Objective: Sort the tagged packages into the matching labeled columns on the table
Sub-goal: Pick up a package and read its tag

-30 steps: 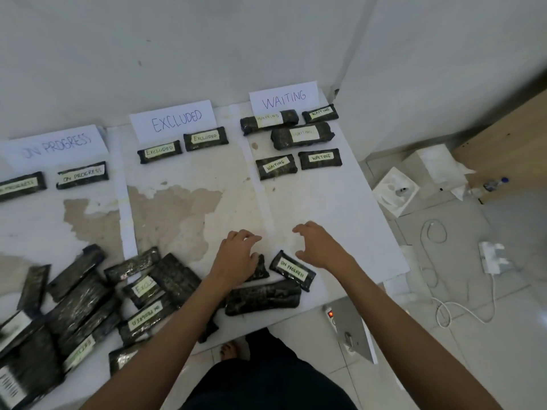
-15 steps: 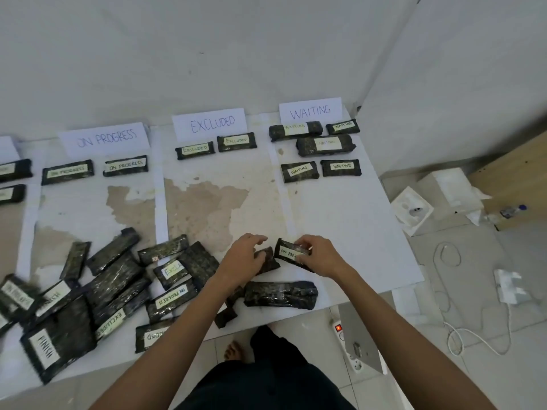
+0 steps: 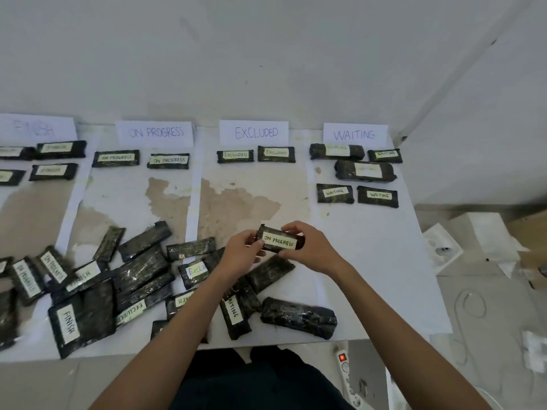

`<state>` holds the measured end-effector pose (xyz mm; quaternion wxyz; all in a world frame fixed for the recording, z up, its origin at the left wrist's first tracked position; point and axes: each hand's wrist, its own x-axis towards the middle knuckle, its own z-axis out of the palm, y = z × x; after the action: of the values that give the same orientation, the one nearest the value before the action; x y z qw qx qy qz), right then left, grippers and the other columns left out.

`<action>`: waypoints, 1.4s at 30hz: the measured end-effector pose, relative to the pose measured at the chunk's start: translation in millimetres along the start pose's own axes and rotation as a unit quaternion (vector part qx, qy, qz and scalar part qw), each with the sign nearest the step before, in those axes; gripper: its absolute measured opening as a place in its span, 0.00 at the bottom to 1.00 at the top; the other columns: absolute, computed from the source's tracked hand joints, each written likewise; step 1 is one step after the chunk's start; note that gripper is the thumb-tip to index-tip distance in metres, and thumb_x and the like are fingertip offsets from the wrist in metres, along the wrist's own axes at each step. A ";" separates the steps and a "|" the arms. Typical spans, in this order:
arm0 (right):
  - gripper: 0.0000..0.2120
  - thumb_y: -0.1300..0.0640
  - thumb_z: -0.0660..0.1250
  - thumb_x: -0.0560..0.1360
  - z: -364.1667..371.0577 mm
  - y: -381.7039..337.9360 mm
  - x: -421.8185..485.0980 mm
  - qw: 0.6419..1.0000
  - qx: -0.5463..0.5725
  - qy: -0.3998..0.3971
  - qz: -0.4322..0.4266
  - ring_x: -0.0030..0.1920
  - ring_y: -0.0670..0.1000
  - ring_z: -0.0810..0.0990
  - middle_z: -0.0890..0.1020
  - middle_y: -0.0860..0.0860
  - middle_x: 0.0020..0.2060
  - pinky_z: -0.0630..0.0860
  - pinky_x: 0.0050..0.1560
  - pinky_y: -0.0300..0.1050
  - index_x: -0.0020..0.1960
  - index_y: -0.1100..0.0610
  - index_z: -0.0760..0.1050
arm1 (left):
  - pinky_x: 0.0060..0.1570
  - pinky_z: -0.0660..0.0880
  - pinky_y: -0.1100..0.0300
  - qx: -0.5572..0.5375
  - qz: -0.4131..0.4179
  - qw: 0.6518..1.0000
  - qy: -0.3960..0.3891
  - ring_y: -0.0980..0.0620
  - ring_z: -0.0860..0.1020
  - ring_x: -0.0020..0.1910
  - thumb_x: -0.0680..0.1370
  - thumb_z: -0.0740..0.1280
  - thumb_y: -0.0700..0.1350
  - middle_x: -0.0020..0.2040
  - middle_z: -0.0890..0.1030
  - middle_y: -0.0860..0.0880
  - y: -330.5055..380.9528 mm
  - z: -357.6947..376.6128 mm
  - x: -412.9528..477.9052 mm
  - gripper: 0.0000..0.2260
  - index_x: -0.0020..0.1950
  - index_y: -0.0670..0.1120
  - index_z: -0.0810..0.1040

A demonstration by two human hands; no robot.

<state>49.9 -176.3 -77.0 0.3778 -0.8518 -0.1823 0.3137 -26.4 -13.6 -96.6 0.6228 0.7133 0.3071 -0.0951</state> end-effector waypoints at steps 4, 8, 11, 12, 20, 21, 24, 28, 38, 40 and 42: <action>0.30 0.55 0.75 0.66 9.2 -6.0 7.7 0.985 -0.155 0.010 -0.072 0.55 0.49 0.71 0.70 0.50 0.56 0.73 0.59 0.42 0.67 0.53 0.70 | 0.38 0.76 0.62 -0.025 -0.007 1.000 0.007 0.52 0.80 0.39 0.80 0.60 0.38 0.43 0.80 0.49 -1.6 -11.5 0.8 0.06 0.54 0.43 0.75; 0.28 0.55 0.72 0.69 31.2 -33.4 34.6 0.959 -0.248 0.015 -0.135 0.56 0.53 0.71 0.71 0.52 0.58 0.72 0.59 0.47 0.67 0.54 0.69 | 0.38 0.76 0.64 -0.052 -0.014 0.998 0.032 0.53 0.80 0.38 0.80 0.60 0.38 0.46 0.81 0.46 -1.2 -48.2 7.2 0.06 0.54 0.43 0.76; 0.28 0.56 0.71 0.69 54.0 -63.9 63.2 0.954 -0.262 0.023 -0.145 0.57 0.55 0.69 0.71 0.54 0.59 0.70 0.60 0.49 0.67 0.55 0.69 | 0.36 0.76 0.65 -0.054 -0.018 0.997 0.055 0.53 0.80 0.39 0.79 0.61 0.39 0.47 0.81 0.46 -1.1 -90.2 15.9 0.07 0.56 0.44 0.76; 0.27 0.56 0.71 0.70 61.8 -73.9 73.1 0.953 -0.265 0.028 -0.143 0.58 0.56 0.68 0.72 0.54 0.59 0.69 0.60 0.49 0.67 0.55 0.69 | 0.38 0.76 0.64 -0.045 -0.014 0.997 0.063 0.53 0.80 0.40 0.79 0.61 0.39 0.48 0.80 0.47 -1.3 -104.7 19.6 0.08 0.57 0.44 0.75; 0.25 0.57 0.70 0.72 124.7 -139.4 175.1 0.961 -0.253 0.008 -0.110 0.60 0.56 0.67 0.71 0.55 0.60 0.67 0.63 0.50 0.67 0.55 0.69 | 0.51 0.76 0.53 0.083 -0.010 0.993 0.084 0.47 0.79 0.52 0.77 0.63 0.43 0.50 0.80 0.48 -14.2 -226.8 76.6 0.12 0.60 0.48 0.76; 0.25 0.58 0.70 0.72 132.2 -143.8 188.6 0.962 -0.252 0.001 -0.103 0.60 0.56 0.66 0.71 0.54 0.60 0.67 0.63 0.51 0.67 0.55 0.69 | 0.53 0.74 0.55 0.105 -0.007 0.991 0.084 0.47 0.78 0.53 0.78 0.63 0.43 0.52 0.80 0.48 -16.9 -239.6 85.9 0.13 0.61 0.47 0.75; 0.25 0.59 0.70 0.72 151.4 -151.5 224.3 0.963 -0.258 -0.010 -0.080 0.60 0.56 0.66 0.71 0.55 0.60 0.68 0.63 0.51 0.67 0.54 0.70 | 0.56 0.71 0.56 0.164 -0.001 0.984 0.075 0.48 0.76 0.56 0.78 0.63 0.44 0.59 0.78 0.47 -23.4 -271.4 112.4 0.16 0.65 0.45 0.73; 0.25 0.60 0.70 0.71 168.9 -152.8 257.7 0.963 -0.261 -0.010 -0.059 0.61 0.58 0.67 0.72 0.55 0.61 0.68 0.63 0.52 0.67 0.55 0.70 | 0.65 0.65 0.53 0.255 0.032 0.964 0.070 0.44 0.70 0.65 0.77 0.64 0.43 0.67 0.71 0.44 -34.7 -304.2 146.3 0.18 0.67 0.45 0.71; 0.25 0.60 0.70 0.71 182.0 -153.6 289.4 0.959 -0.278 0.014 -0.052 0.60 0.57 0.68 0.72 0.55 0.61 0.69 0.61 0.52 0.67 0.54 0.70 | 0.65 0.64 0.49 0.362 0.084 0.928 0.012 0.40 0.62 0.69 0.77 0.63 0.40 0.71 0.64 0.41 -44.9 -322.9 177.1 0.21 0.70 0.44 0.67; 0.25 0.60 0.70 0.71 180.7 -155.5 290.7 0.957 -0.287 0.006 -0.050 0.60 0.58 0.68 0.72 0.55 0.61 0.69 0.61 0.52 0.67 0.54 0.70 | 0.65 0.64 0.49 0.360 0.090 0.929 0.012 0.40 0.62 0.69 0.77 0.63 0.40 0.71 0.65 0.41 -46.8 -324.1 176.2 0.21 0.70 0.43 0.67; 0.26 0.59 0.70 0.71 180.1 -158.5 287.9 0.953 -0.298 0.004 -0.055 0.60 0.57 0.68 0.71 0.55 0.61 0.69 0.61 0.52 0.68 0.54 0.69 | 0.65 0.64 0.50 0.358 0.094 0.929 0.014 0.40 0.63 0.68 0.77 0.63 0.40 0.70 0.65 0.41 -47.7 -325.5 172.6 0.21 0.70 0.43 0.68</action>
<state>129.2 179.3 -164.3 0.1241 -0.9156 -0.3125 0.2206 3.6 351.5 -158.5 0.3277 0.9157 0.1929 -0.1296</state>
